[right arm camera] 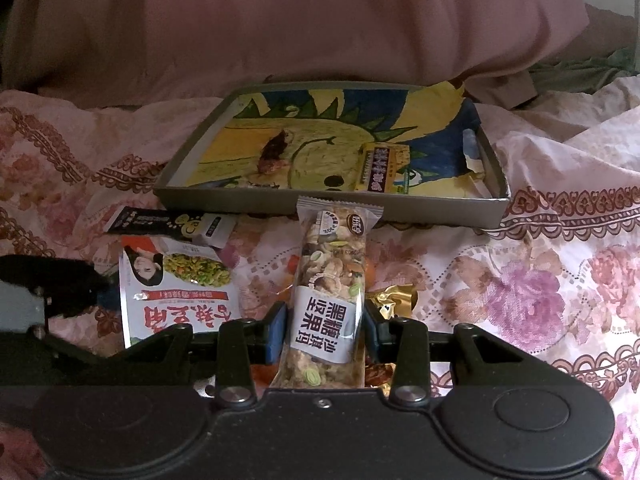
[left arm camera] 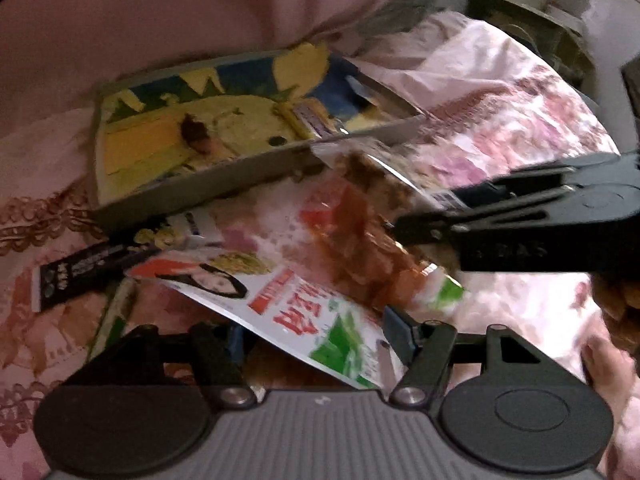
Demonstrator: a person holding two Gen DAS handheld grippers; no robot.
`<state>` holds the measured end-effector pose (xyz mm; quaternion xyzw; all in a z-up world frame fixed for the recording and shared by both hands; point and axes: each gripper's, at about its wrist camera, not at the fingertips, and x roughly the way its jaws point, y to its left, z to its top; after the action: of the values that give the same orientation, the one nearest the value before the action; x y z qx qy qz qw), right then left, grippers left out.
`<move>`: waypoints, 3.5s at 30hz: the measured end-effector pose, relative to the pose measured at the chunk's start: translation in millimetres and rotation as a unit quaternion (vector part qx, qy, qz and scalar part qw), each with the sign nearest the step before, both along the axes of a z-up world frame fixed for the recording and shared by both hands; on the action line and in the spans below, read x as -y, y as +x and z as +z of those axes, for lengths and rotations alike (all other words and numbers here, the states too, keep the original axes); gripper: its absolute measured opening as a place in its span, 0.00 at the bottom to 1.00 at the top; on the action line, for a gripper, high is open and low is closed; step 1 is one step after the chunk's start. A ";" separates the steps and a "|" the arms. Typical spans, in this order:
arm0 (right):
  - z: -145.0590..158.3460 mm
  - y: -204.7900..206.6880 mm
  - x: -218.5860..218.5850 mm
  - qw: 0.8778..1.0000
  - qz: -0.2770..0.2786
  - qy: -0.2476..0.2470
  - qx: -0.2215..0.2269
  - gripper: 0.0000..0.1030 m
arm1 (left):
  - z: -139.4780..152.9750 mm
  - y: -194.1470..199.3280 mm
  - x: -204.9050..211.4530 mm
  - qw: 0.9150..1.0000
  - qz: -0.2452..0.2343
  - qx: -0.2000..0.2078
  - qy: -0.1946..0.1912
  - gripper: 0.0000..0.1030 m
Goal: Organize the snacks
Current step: 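Close the left gripper on the red-and-white pea snack bag and lift it, then carry the nut bar to the tray with the right gripper while the left carries the pea bag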
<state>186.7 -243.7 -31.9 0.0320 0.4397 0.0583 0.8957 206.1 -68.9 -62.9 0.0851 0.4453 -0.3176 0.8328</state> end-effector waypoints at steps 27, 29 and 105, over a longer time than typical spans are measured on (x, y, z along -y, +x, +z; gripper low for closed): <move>0.4 -10.5 -27.0 0.994 0.048 -0.062 0.072 0.39 | 1.6 27.1 -49.5 0.965 0.197 -0.116 -0.131 0.14; 2.1 -10.3 -26.0 0.994 0.045 -0.057 0.076 0.39 | 4.0 25.3 -52.5 0.962 0.203 -0.116 -0.139 0.13; -41.2 148.2 0.9 0.996 -0.005 -0.005 0.090 0.44 | -7.7 150.6 -27.0 0.951 0.301 0.015 -0.073 0.58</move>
<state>334.9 -244.6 -73.1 0.0248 0.3579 0.0544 0.9318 356.6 -41.9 -70.6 -0.1088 0.4131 -0.0826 0.9004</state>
